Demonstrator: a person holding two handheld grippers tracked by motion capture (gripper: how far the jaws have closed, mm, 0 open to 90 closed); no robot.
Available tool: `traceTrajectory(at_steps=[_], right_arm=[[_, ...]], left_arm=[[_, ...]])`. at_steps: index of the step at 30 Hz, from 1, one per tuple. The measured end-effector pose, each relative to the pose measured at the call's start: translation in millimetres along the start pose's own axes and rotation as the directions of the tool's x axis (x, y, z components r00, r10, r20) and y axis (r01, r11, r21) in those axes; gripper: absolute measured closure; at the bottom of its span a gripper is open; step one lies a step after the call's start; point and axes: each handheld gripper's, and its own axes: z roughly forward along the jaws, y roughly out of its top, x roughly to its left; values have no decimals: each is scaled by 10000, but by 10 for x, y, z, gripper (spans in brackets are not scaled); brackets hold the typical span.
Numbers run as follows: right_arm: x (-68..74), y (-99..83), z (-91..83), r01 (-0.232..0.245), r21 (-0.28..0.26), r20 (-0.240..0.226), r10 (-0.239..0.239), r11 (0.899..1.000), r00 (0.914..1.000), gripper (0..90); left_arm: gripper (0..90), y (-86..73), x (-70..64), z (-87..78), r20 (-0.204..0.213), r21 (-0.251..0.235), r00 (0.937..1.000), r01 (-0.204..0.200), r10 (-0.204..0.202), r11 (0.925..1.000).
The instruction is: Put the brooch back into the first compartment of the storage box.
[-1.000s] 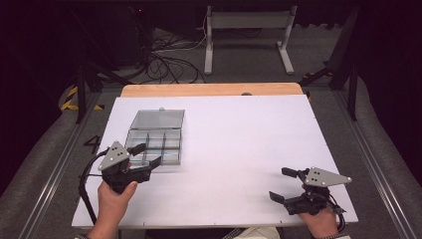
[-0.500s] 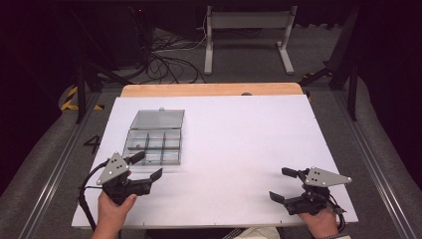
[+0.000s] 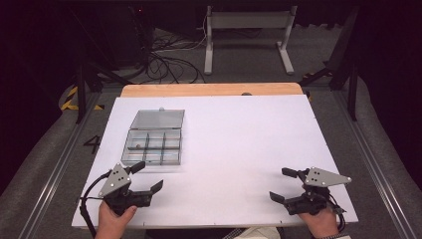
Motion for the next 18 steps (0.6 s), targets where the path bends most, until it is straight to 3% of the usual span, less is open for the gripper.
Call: traceTrajectory(at_steps=[11, 18], right_arm=[[-2, -1, -16, -36, -43, 17, 36, 10000, 10000, 83], [-5, -3, -10, -21, 3, 20, 21, 10000, 10000, 83]], left_arm=[[127, -61, -9, -46, 103, -73, 9984, 566, -565, 9984], [126, -66, -13, -66, 56, -108, 9989, 472, -471, 9988]])
